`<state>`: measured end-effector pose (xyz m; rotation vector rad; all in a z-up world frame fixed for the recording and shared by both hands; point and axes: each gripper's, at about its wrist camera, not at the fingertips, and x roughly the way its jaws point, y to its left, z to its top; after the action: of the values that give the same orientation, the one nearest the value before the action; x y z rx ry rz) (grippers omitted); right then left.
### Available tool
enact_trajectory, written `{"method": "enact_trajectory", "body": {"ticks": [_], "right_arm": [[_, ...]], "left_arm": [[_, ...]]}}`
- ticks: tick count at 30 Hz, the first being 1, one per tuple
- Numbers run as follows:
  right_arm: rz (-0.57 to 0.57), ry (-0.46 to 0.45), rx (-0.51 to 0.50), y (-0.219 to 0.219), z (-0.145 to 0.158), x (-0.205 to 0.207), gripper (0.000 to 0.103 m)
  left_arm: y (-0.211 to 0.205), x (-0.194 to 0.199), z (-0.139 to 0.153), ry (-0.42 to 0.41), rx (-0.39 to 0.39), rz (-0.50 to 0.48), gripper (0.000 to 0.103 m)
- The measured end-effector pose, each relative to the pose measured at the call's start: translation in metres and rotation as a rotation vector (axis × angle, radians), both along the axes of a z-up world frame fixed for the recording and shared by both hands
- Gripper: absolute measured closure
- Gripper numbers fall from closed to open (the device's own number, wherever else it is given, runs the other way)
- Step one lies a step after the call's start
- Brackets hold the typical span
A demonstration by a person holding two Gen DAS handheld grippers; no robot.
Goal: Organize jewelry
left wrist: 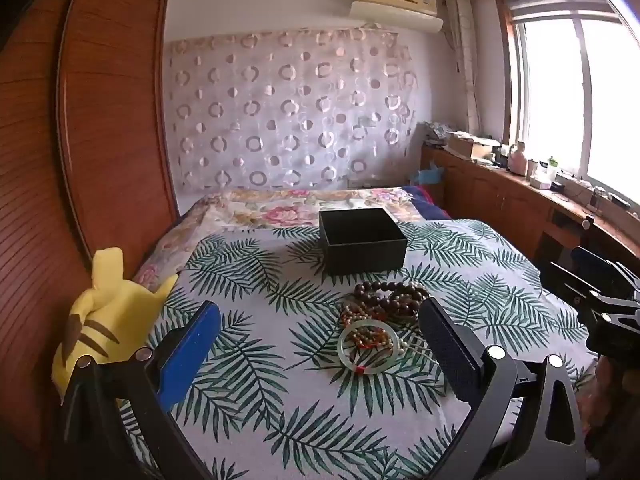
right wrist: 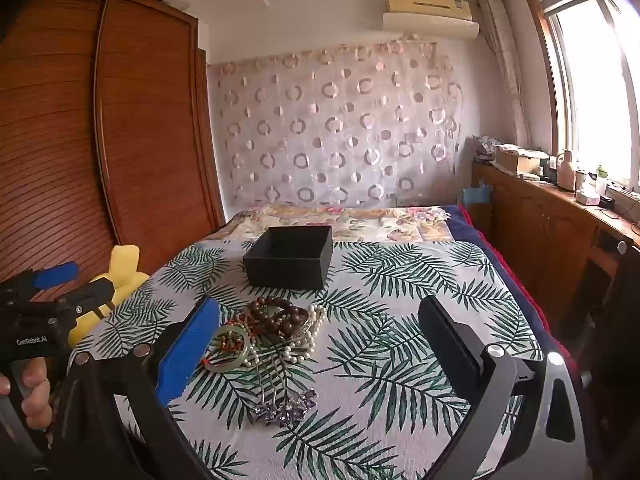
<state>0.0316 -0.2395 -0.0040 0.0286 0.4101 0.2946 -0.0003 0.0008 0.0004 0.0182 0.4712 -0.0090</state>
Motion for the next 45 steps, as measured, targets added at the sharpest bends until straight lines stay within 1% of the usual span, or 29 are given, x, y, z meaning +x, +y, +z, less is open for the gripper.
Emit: {"method": "enact_trajectory", "body": {"ticks": [18,24,26,41,45], "right_arm": [[0.001,0.003,0.000,0.002,-0.001,0.000,0.002],[0.000,0.001,0.000,0.004,-0.002,-0.001,0.002],[0.001,0.001,0.000,0.004,-0.002,-0.001,0.002],[0.001,0.002,-0.001,0.003,-0.001,-0.001,0.002],[0.002,0.001,-0.002,0.003,-0.001,-0.001,0.002]], "left_arm": [[0.000,0.000,0.000,-0.005,0.000,-0.001,0.007],[0.000,0.002,0.003,-0.008,0.002,-0.001,0.007],[0.001,0.003,0.008,-0.009,0.004,0.000,0.007],[0.001,0.002,0.009,-0.017,0.003,0.000,0.007],[-0.002,-0.003,0.016,-0.025,0.001,0.000,0.007]]}}
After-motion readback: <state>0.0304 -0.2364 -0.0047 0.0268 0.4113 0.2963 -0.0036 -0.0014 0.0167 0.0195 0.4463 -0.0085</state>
